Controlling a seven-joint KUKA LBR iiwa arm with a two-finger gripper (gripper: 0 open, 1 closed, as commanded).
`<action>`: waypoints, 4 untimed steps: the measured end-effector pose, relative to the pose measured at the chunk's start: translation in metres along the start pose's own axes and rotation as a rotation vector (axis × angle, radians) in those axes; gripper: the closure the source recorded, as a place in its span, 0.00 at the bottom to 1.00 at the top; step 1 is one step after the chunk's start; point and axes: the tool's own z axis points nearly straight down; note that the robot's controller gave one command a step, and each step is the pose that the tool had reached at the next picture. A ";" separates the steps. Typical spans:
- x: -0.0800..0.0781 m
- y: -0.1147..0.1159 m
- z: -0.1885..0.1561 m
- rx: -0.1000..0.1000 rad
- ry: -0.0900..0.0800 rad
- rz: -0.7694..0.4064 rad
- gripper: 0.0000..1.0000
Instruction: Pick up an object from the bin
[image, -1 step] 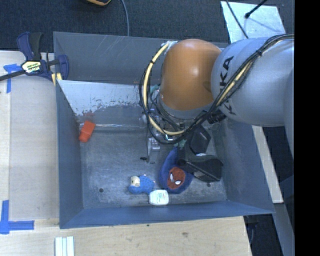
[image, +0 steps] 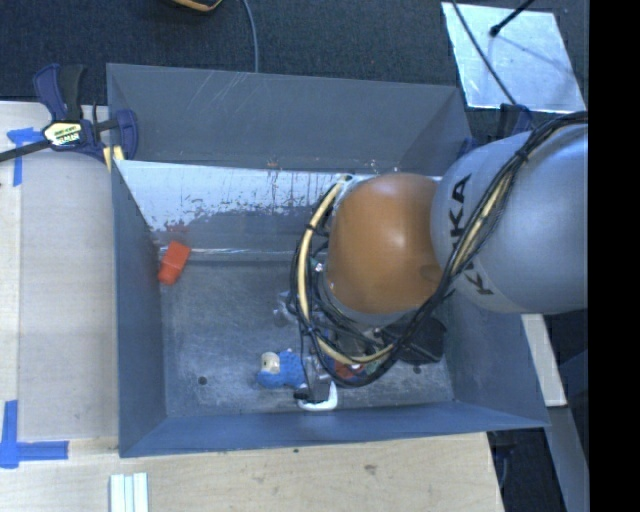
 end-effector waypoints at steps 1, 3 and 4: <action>-0.002 -0.001 -0.001 0.000 -0.005 0.003 1.00; -0.005 -0.033 0.089 0.000 0.003 0.044 0.00; -0.008 -0.032 0.084 0.000 -0.008 0.043 1.00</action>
Offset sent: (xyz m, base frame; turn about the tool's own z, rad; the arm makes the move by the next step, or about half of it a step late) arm 0.0000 0.0000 0.0000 0.0000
